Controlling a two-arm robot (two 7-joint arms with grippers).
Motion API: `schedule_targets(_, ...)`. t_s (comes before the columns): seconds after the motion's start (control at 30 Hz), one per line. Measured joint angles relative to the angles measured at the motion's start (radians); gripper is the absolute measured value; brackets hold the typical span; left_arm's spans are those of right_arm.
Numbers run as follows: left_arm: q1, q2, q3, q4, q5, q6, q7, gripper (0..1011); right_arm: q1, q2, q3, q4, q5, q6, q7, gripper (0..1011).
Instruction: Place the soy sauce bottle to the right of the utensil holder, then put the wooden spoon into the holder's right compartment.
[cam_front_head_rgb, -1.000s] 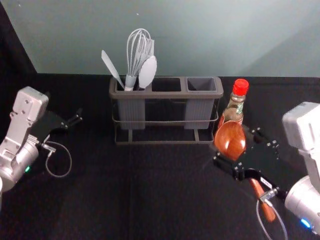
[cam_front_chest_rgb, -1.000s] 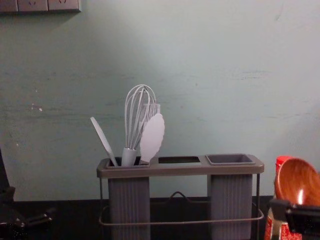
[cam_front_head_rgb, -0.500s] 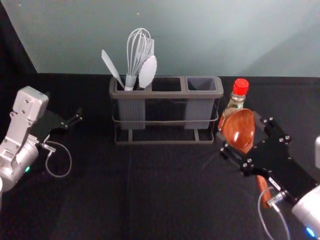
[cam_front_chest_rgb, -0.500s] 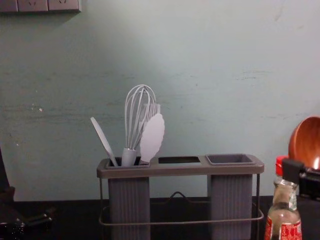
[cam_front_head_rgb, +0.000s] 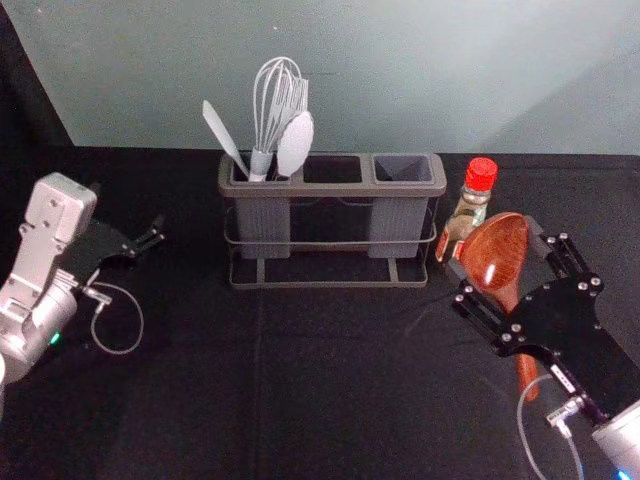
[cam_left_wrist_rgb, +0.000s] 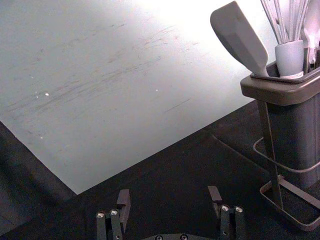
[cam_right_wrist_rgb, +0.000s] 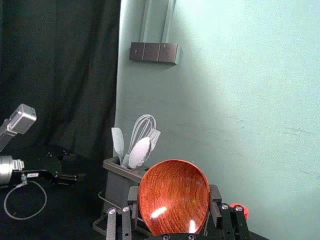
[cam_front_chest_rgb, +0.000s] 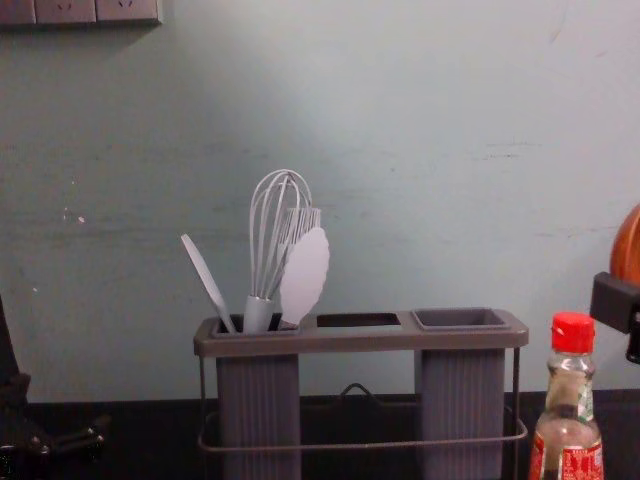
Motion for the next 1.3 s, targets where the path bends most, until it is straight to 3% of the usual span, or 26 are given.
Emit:
schedule_targets(0.17,0.0,0.0,0.0,0.0,0.0,0.0,0.0,1011,-0.002,-0.004,0.0,0.011,0.004,-0.021,0.001,837)
schedule_targets(1.3,0.0,0.0,0.0,0.0,0.0,0.0,0.0,1011,-0.003,-0.008,-0.001,0.01,-0.001,-0.012,-0.004,837)
